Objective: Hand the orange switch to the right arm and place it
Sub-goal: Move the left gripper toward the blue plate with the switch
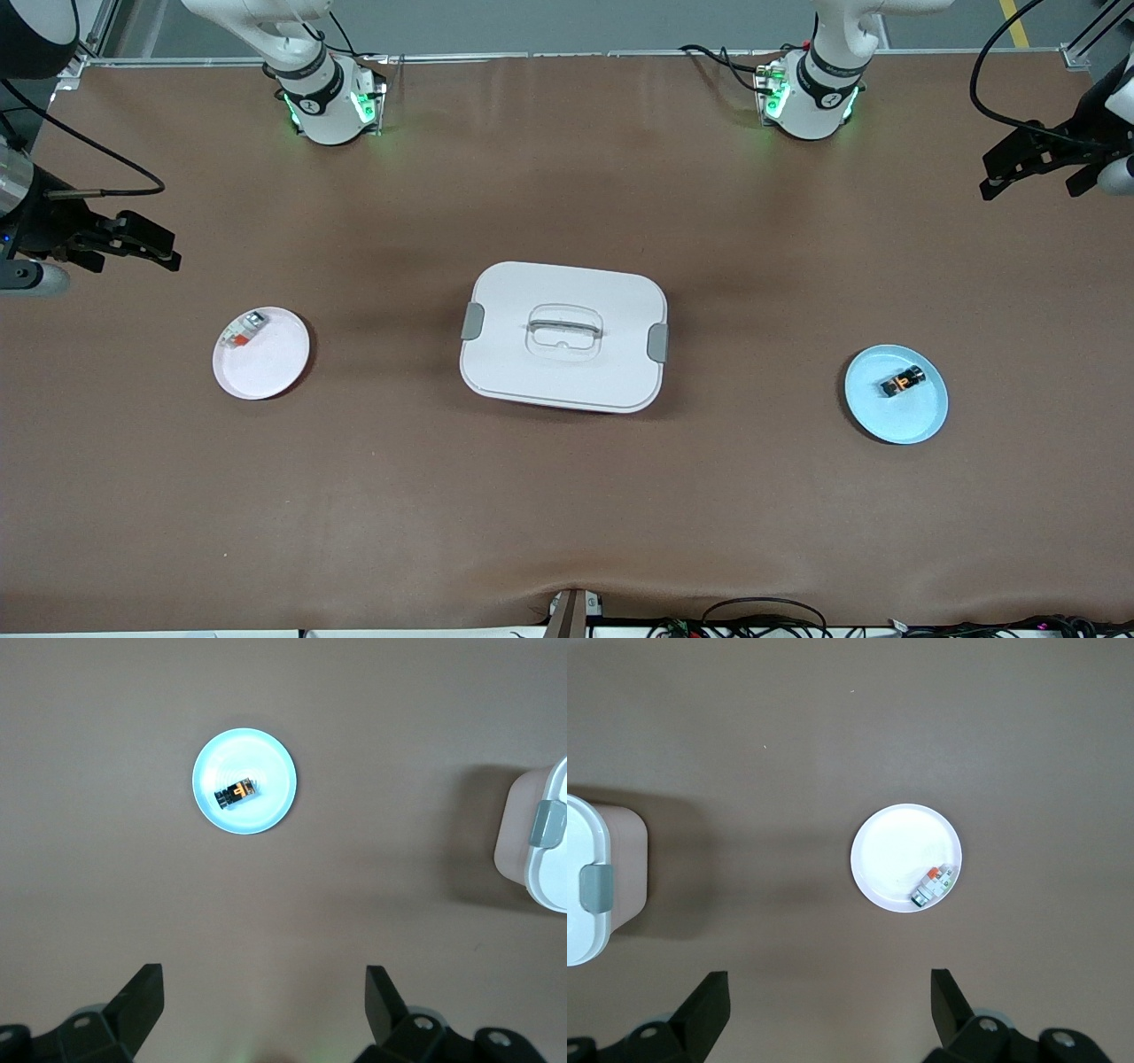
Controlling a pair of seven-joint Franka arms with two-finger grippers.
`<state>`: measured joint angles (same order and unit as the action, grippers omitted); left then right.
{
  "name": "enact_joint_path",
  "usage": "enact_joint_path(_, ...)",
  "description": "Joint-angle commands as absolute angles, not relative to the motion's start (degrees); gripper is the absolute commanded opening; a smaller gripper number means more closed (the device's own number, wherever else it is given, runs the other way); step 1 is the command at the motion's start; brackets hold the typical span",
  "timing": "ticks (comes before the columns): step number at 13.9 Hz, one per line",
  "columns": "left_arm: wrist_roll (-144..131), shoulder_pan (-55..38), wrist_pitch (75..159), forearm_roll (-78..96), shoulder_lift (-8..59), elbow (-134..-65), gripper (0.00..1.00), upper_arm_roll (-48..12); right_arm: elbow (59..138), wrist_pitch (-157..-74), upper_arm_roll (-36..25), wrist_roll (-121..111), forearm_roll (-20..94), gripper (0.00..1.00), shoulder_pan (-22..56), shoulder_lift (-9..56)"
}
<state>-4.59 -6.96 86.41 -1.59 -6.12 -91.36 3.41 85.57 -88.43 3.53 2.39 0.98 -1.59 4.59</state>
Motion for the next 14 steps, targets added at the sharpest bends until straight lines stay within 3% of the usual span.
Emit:
enact_joint_path(1,-4.4,-6.59,85.52,-2.11,-5.71,-90.26,1.0,3.16,84.55,-87.28,3.43,2.9,-0.17,1.0,-1.76,4.57)
enact_joint_path(6,-4.3,-6.5,85.61,-2.37,-5.19,-89.91,1.0,3.51,84.29,-87.28,3.43,2.9,-0.18,1.0,-1.76,4.57)
enact_joint_path(9,-3.25,-6.5,86.13,-2.81,-1.07,-87.63,1.0,3.6,84.29,-87.28,3.43,2.9,-0.18,1.0,-1.85,4.57)
enact_joint_path(14,-3.34,-5.27,94.46,-3.68,5.26,-90.17,1.0,3.69,84.29,-87.28,3.43,2.9,-0.18,1.0,-1.85,4.57)
